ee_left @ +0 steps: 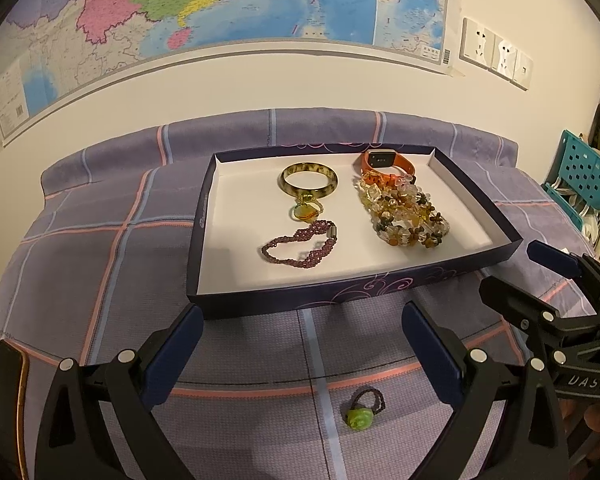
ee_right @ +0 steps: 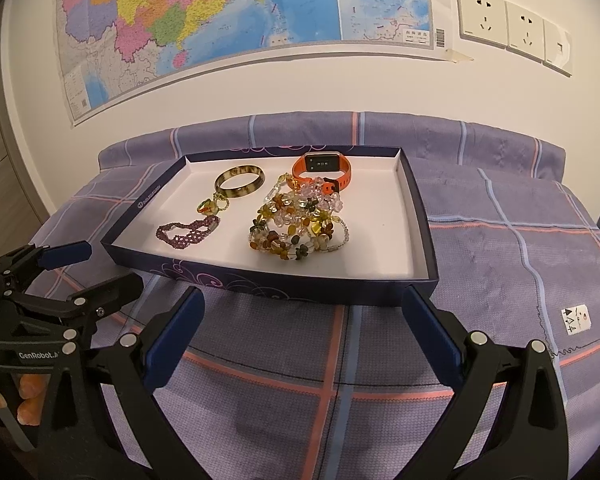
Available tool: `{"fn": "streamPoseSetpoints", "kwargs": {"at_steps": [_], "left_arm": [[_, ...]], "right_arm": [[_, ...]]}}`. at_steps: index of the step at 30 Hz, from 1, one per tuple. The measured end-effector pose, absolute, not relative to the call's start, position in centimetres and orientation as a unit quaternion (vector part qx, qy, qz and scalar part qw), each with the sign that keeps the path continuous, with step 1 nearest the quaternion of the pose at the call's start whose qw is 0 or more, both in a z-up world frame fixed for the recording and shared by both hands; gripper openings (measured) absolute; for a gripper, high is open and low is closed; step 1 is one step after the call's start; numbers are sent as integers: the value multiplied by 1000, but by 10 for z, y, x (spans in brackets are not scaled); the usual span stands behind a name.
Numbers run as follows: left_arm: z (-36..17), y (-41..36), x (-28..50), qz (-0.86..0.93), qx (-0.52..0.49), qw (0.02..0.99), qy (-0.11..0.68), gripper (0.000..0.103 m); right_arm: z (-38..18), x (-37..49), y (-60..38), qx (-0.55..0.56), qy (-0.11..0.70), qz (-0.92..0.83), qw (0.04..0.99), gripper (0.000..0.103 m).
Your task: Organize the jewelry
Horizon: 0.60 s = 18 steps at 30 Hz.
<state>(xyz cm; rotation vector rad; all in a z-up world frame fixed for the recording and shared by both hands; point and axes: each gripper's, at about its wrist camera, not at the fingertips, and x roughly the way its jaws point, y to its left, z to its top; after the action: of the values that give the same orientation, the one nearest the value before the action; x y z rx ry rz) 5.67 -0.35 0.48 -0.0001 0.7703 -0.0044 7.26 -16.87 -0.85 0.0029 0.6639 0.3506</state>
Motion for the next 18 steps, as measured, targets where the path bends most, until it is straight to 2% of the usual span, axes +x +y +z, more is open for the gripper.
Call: {"fn": "streamPoseSetpoints", "kwargs": {"at_steps": [18], "left_arm": [[6, -4, 56, -2, 4, 928, 373, 96]], "right_arm": [[-9, 72, -168, 3, 325, 175, 930, 97]]}}
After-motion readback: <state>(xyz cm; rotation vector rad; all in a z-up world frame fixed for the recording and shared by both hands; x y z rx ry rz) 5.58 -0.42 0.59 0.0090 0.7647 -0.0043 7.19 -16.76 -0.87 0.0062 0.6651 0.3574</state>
